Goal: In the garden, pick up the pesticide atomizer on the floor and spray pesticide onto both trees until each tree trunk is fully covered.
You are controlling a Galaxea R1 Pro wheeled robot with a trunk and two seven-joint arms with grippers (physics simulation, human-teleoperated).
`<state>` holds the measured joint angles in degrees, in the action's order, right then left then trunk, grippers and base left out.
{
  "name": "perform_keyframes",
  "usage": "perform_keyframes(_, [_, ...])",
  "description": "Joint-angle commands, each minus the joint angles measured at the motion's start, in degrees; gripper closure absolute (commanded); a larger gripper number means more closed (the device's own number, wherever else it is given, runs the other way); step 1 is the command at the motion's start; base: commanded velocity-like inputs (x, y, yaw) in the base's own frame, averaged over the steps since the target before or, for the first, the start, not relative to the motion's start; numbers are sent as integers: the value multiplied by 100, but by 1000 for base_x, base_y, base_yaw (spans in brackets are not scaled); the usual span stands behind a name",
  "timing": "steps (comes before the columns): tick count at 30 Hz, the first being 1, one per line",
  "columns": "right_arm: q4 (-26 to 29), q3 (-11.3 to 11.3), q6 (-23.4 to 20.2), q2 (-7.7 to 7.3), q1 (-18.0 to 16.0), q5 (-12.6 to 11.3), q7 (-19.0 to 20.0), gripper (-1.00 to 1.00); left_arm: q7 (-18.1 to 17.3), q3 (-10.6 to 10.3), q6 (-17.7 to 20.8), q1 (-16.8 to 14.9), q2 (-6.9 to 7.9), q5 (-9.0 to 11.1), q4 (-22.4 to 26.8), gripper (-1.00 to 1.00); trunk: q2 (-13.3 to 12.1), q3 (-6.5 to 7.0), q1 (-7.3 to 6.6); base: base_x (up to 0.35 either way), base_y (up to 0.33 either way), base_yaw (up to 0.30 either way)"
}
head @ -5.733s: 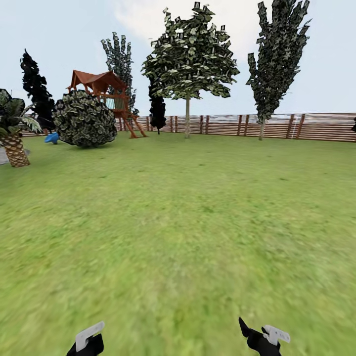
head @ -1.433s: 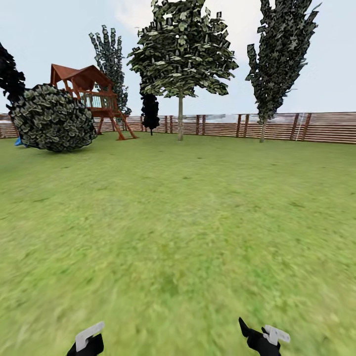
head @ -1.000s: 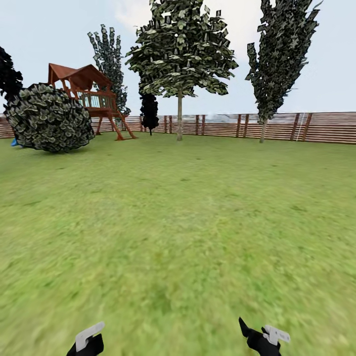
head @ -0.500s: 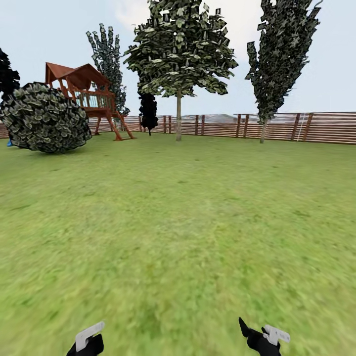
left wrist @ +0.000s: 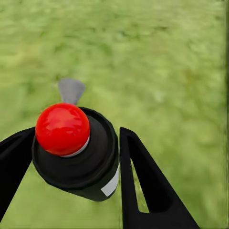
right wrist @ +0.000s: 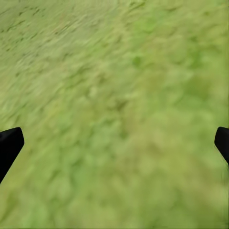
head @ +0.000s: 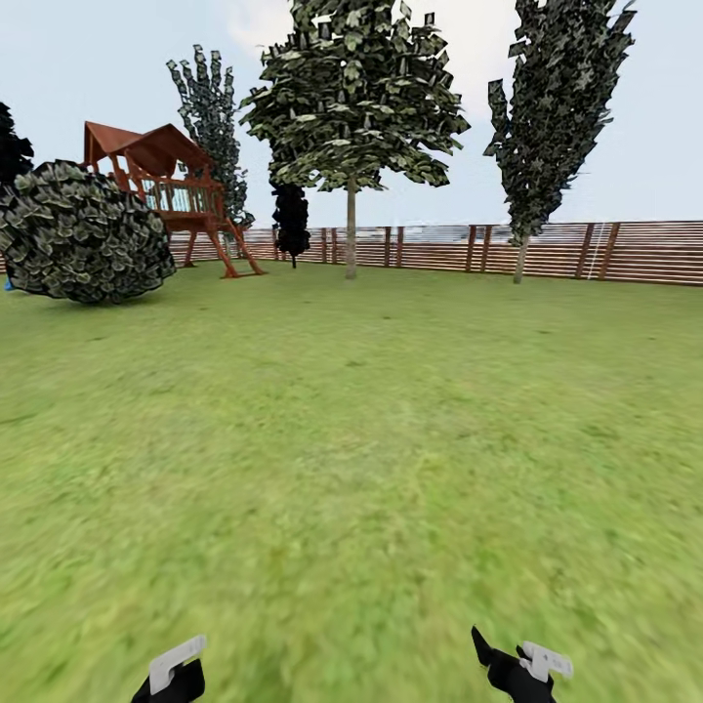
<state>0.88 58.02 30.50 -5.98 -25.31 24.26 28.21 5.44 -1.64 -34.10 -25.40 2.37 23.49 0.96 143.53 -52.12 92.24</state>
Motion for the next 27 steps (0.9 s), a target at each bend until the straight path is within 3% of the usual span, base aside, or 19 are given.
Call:
perform_keyframes(1, [0, 0, 0, 0, 0, 0, 0, -100, 1, -3, 0, 0, 0, -2, 1, 100, 0, 0, 0, 307, -144, 0])
perform_keyframes(27, [0, -1, -2, 0, 0, 0, 0, -100, 1, -3, 0, 0, 0, -2, 1, 100, 0, 0, 0, 307, -144, 0])
